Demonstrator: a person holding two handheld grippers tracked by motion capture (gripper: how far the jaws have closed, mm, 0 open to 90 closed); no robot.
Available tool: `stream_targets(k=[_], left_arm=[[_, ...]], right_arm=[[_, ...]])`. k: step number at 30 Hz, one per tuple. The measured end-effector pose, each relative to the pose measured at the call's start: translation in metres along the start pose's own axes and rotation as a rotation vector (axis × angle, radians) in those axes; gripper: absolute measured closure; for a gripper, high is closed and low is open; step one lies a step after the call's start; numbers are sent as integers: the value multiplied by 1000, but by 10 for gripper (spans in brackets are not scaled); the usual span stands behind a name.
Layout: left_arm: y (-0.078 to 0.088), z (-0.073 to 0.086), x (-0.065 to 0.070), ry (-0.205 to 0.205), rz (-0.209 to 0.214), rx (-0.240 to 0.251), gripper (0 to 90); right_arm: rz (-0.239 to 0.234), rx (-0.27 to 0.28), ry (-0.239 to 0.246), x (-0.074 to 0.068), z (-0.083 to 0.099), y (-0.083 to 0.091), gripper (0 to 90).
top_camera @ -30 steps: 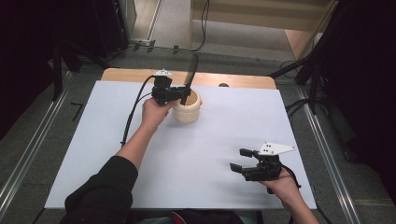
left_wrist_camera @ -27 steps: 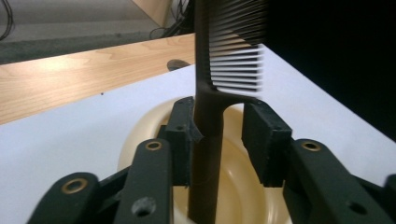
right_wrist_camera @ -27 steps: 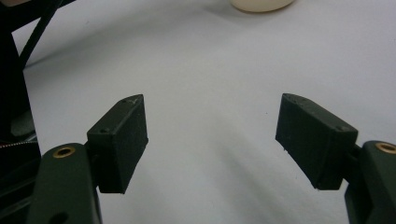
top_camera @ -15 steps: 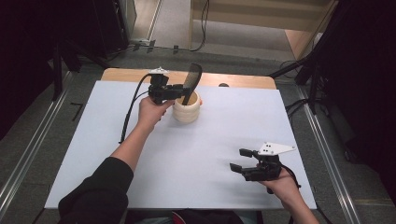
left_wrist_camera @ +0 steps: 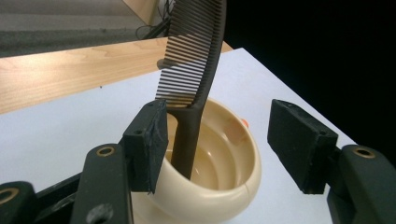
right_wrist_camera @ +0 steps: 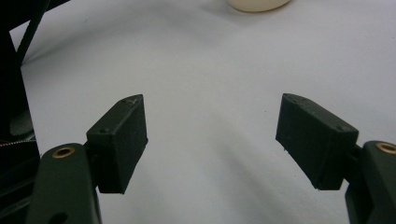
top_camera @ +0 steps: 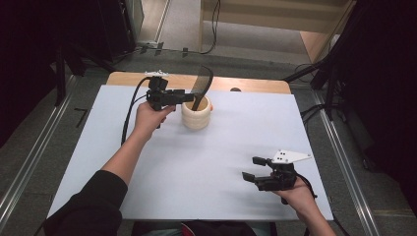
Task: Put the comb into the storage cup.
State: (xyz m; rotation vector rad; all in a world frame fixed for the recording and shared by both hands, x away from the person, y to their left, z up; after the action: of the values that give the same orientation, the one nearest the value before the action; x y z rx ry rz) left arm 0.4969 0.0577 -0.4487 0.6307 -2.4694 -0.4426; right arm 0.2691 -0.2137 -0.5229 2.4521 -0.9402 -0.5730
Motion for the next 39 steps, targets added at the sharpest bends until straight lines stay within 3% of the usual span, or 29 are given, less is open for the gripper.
stream_targets(k=[20, 25, 28, 39], left_arm=[[23, 20, 6, 49, 58, -10, 345], [26, 28, 9, 47, 71, -21, 331], [27, 33, 13, 26, 71, -32, 331], [31, 51, 23, 31, 80, -53, 331]], right_arm=[[1, -11, -6, 1, 1, -2, 213], [5, -15, -5, 2, 2, -2, 212], [8, -17, -6, 2, 2, -2, 212], [9, -22, -10, 3, 3, -3, 212]])
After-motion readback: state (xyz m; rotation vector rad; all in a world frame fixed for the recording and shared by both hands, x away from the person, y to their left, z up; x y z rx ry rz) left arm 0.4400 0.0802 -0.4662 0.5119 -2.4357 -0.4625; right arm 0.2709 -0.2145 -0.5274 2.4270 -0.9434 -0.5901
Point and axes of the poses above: each handheld gripper's, and its own axes: y roughly backward along the jaws, z roughly out of its underside, x roughly to its right, the point moved 7 cm from there along -y, roughly forward along the jaws, and after that the axes turned 3 degrees about z, right-handed, at the moved point
